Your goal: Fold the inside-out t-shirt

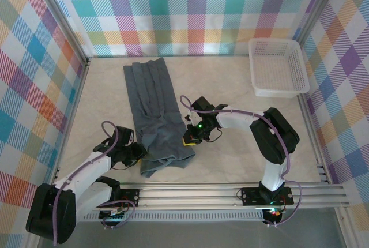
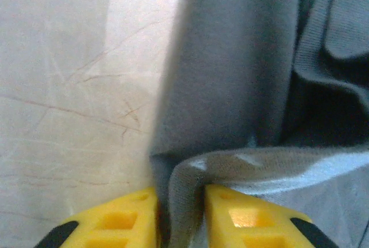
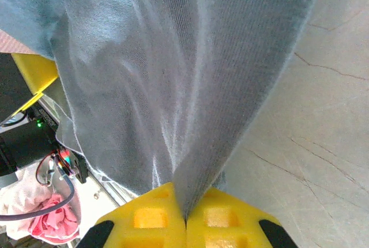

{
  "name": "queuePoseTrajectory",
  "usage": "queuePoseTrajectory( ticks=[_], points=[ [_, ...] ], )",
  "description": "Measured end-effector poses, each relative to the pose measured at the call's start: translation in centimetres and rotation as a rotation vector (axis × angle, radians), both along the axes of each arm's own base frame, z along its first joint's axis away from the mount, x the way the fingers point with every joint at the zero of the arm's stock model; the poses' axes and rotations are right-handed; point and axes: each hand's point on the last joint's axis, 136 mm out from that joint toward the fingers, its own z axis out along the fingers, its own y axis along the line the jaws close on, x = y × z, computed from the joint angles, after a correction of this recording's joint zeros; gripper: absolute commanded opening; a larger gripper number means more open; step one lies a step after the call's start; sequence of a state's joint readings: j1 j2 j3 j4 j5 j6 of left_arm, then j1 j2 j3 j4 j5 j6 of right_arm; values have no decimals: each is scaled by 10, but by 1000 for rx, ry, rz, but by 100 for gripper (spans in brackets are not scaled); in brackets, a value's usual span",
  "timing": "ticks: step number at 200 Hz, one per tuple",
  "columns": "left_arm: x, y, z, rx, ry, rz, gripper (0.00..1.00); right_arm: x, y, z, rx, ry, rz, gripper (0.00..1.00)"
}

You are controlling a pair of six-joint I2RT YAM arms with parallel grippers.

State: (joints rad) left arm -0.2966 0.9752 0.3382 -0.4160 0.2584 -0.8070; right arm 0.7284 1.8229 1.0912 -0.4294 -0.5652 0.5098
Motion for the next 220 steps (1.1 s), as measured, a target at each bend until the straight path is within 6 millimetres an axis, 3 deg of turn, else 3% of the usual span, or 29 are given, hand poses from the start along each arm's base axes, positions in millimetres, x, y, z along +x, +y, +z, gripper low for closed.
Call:
queuePoseTrajectory(
  ticks=[13,58,92,115,134,151,165,194,220],
  points=[
    [-1,2,-1,12,7,0,0,0,0,0,-1,1,0,2],
    [-4,-5,8,-19,-12,-27,0,-6,-8,-9,-27,17,-7,1],
    [-31,-16,13,-51,37,-105,0,-32,-28,-20,-66,63,-5,0],
    [-52,-22,18,-71,67,-149,0,-46,-37,-10,-70,71,0,0],
    [-55,-22,30,-71,65,-153,0,-43,-36,5,-65,37,4,0],
    [-44,-21,48,-45,39,-144,0,-24,-28,25,-62,-34,0,0],
    [-27,-20,70,-10,-3,-133,0,4,-16,51,-38,-139,-15,0],
    [32,-9,120,72,-128,-70,0,78,8,115,39,-383,-68,0],
    [92,19,145,109,-200,48,0,151,24,156,89,-537,-119,0]
  ],
)
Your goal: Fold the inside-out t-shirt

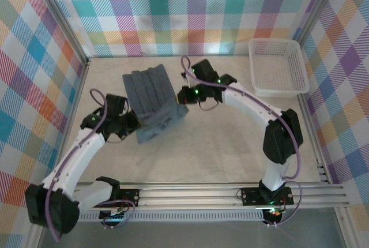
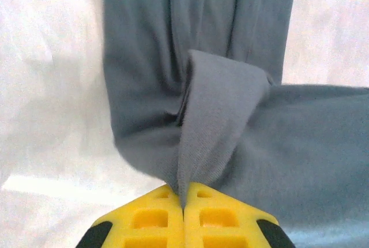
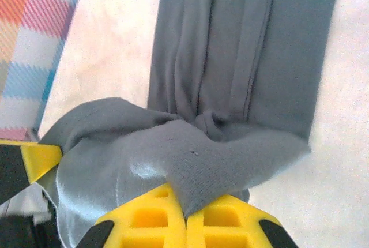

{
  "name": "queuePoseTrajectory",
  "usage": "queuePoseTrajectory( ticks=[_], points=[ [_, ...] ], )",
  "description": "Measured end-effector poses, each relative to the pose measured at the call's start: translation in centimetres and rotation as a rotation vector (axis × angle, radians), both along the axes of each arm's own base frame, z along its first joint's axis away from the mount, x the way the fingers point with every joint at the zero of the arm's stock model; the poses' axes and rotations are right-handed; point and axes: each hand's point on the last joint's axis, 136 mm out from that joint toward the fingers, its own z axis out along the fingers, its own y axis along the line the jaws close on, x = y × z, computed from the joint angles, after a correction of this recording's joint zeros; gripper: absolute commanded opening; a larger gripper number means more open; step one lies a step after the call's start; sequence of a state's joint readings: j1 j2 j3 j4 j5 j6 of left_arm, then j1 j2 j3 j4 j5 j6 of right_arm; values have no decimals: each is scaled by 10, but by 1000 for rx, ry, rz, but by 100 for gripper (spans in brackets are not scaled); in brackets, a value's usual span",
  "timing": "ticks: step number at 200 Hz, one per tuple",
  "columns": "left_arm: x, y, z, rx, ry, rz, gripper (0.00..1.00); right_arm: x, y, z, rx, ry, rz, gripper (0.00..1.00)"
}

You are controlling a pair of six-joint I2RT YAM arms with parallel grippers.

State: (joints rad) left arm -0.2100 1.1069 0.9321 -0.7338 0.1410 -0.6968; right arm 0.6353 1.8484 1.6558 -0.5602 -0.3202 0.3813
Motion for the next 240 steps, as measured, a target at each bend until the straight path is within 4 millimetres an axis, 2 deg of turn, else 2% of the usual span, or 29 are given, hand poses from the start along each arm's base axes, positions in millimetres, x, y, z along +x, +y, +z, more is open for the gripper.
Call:
queuePoseTrajectory(
  ticks=[21,41,58,68,81,93,106,115,123,148,162,180,194,204,221,240],
  points=[
    [49,22,3,6,-46,80,0,45,12,8,29,-64,-15,0],
    [94,34,-2,10,-53,105,0,82,25,-1,37,-86,-24,0],
    [135,40,-11,32,-56,109,5,111,37,-13,41,-104,-27,3],
    [153,42,-19,41,-61,114,6,126,43,-20,43,-113,-29,4],
    [165,45,-34,55,-49,121,7,141,48,-31,40,-114,-32,8],
    [171,48,-47,69,-29,130,10,153,51,-41,40,-114,-34,19],
    [179,52,-55,88,-16,138,23,163,53,-50,51,-115,-32,49],
    [185,56,-55,99,-19,150,34,167,52,-53,59,-112,-28,61],
    [191,60,-53,110,-29,157,42,169,52,-54,67,-112,-22,66],
    [207,77,-33,130,-95,199,53,175,42,-51,74,-115,-18,72],
    [207,88,-20,146,-126,225,56,178,31,-47,73,-103,-33,73],
    [195,94,-1,145,-163,240,56,175,3,-45,55,-52,-65,73],
    [177,88,12,124,-190,229,56,159,-25,-50,30,9,-91,71],
    [162,82,14,110,-195,214,56,146,-46,-57,13,54,-113,70],
    [134,58,-2,74,-168,161,54,123,-67,-78,-1,127,-131,66],
    [98,34,-44,37,-60,105,53,104,-64,-108,-17,195,-114,65]
  ],
)
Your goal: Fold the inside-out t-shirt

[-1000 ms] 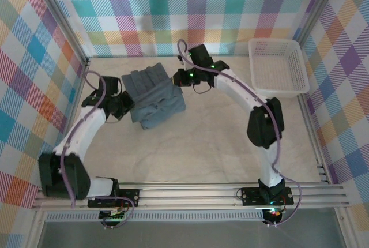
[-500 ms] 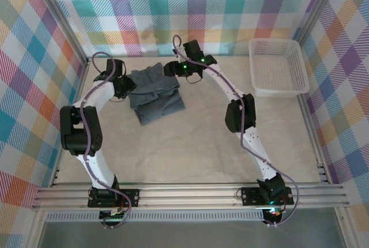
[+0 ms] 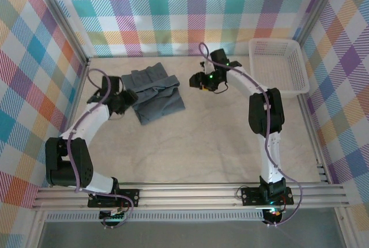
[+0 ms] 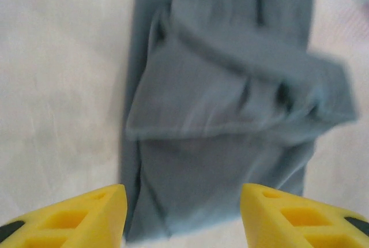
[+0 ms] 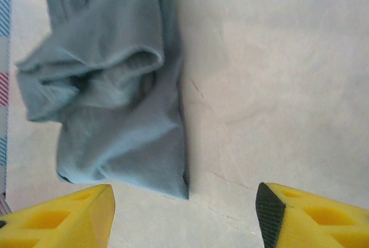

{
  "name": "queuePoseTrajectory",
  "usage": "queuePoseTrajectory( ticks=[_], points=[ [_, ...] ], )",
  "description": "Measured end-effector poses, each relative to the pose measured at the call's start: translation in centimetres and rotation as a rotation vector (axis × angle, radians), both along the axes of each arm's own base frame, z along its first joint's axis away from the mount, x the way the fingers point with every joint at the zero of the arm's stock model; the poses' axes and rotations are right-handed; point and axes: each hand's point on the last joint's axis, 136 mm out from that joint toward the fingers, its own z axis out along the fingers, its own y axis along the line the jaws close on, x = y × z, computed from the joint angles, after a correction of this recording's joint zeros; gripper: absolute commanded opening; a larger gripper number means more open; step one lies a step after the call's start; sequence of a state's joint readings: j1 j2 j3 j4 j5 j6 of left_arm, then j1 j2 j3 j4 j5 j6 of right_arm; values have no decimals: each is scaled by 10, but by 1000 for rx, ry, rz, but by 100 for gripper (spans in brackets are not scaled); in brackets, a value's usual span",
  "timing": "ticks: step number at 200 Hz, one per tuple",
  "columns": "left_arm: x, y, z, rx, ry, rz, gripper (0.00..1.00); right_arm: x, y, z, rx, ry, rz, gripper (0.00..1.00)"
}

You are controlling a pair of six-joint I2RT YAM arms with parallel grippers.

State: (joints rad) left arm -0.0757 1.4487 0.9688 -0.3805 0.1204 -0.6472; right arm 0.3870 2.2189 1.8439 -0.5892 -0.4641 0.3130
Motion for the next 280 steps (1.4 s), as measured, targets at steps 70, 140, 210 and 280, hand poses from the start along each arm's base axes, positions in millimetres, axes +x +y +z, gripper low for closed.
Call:
queuePoseTrajectory(
  ticks=[70,140,210,280],
  points=[
    [-32,-33,-71,-135,136,-50,56,-44,64,-58,-1,115,118,53],
    [-11,-45,-89,-198,140,-40,0,-35,72,-65,-6,111,81,0],
    [-72,-65,-71,-100,237,-235,0,-118,2,-50,-66,134,32,0],
    [-203,-114,-101,-147,429,-431,40,-267,-49,-76,-134,359,51,30]
  ],
)
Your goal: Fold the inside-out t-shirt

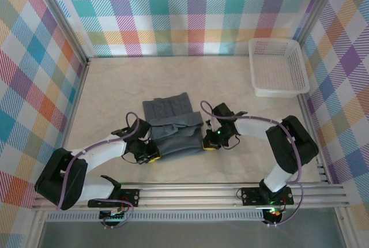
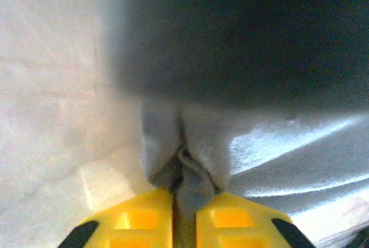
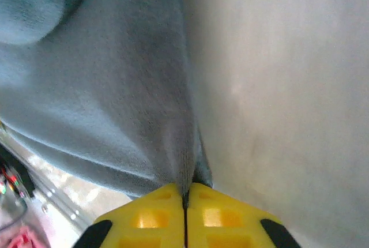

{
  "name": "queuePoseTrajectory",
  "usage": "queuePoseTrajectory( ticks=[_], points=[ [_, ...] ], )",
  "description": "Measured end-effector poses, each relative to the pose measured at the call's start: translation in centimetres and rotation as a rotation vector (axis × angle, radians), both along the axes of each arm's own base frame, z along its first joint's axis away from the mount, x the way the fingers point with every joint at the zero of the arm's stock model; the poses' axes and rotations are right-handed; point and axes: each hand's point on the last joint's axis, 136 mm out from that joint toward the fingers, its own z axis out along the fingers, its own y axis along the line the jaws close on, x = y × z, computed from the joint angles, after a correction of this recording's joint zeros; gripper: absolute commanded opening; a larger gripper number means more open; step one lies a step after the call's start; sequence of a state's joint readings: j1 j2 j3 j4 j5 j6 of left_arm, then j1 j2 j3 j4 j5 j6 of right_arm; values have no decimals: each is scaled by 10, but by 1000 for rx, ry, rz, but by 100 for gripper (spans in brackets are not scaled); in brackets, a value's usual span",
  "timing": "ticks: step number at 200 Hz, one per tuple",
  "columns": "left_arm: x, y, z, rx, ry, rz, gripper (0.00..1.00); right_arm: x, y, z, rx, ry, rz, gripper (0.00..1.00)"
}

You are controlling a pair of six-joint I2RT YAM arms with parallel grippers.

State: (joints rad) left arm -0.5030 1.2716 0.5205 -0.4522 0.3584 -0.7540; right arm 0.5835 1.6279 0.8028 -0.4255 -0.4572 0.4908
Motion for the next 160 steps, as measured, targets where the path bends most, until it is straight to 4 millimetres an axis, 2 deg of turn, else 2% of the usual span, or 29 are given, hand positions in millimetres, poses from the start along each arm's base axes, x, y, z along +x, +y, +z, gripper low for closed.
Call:
queuePoseTrajectory(
  ticks=[10,28,52,69,82,97,112,122,132,148,160],
  points=[
    [1,-2,5,-7,-9,2,45,-6,-3,4,-9,14,-9,34],
    [3,1,15,14,-24,17,48,0,-1,20,0,-17,-22,39],
    [17,7,37,44,-102,39,53,32,9,49,10,-104,-66,49],
    [29,11,51,69,-158,61,62,57,12,62,12,-156,-120,53],
    [38,16,54,89,-182,86,66,69,13,62,5,-164,-150,54],
    [47,22,52,107,-187,114,68,78,14,51,-9,-147,-179,53],
    [56,26,45,122,-176,134,67,80,14,35,-29,-108,-194,45],
    [63,25,40,130,-168,139,63,80,15,27,-38,-86,-199,33],
    [71,24,34,137,-161,136,53,82,18,22,-42,-70,-200,20],
    [83,22,29,140,-161,137,27,89,24,26,-26,-70,-207,6],
    [93,19,32,135,-175,140,12,96,29,36,-3,-88,-206,0]
  ],
)
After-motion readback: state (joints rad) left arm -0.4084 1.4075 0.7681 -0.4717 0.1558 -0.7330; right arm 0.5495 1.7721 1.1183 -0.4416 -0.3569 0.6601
